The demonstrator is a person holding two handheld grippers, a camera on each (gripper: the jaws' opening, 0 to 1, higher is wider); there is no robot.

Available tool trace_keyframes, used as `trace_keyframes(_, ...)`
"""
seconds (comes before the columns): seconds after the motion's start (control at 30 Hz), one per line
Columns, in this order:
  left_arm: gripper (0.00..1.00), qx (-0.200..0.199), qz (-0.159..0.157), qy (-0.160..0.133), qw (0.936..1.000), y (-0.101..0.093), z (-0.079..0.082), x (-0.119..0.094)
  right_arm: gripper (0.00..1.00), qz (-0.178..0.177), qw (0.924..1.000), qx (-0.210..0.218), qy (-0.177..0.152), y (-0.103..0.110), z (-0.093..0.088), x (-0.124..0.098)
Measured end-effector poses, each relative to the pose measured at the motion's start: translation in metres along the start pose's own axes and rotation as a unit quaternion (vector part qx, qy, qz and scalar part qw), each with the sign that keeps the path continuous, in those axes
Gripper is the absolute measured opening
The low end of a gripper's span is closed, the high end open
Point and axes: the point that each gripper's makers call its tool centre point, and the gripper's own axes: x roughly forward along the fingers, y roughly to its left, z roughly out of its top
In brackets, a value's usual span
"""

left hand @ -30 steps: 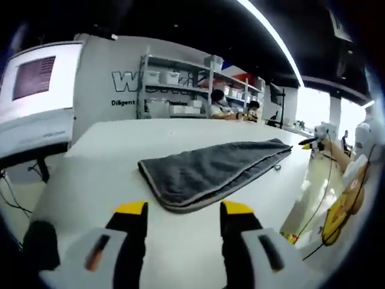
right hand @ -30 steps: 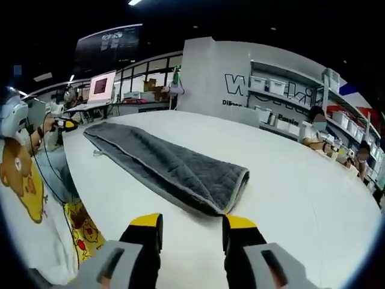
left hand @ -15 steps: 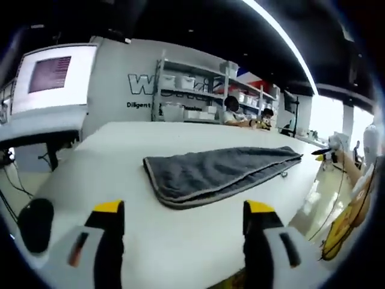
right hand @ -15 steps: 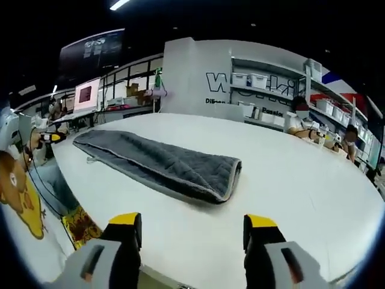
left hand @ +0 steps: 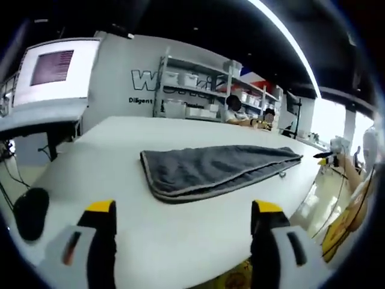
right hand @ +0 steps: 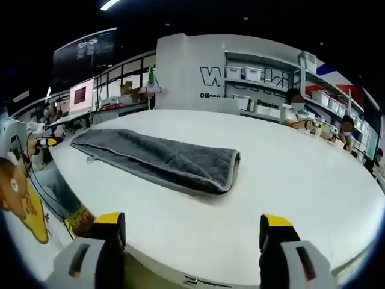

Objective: Fold the towel on the table until its edges align and the towel forms a compact rectangular stack.

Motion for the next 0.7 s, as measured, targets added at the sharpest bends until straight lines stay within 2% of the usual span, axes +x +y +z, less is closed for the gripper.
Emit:
trace_keyframes(0.5, 0.99, 0.004, -0.006, 0.007, 0.9999, -0.009, 0.007, -0.003, 0.99, 0.020, 0.9997, 0.007, -0.010, 0.012, 0.007, 0.005)
trace_keyframes(0.57, 0.99, 0.008, -0.007, 0.007, 0.9999, -0.010, 0.008, -0.003, 0.99, 0.023, 0.9997, 0.004, -0.010, 0.014, 0.009, 0.007)
trace_keyframes(0.7, 0.99, 0.008, -0.010, 0.009, 0.9999, -0.012, 0.007, -0.001, 0.99, 0.037, 0.9987, -0.028, -0.018, 0.023, 0.024, 0.016)
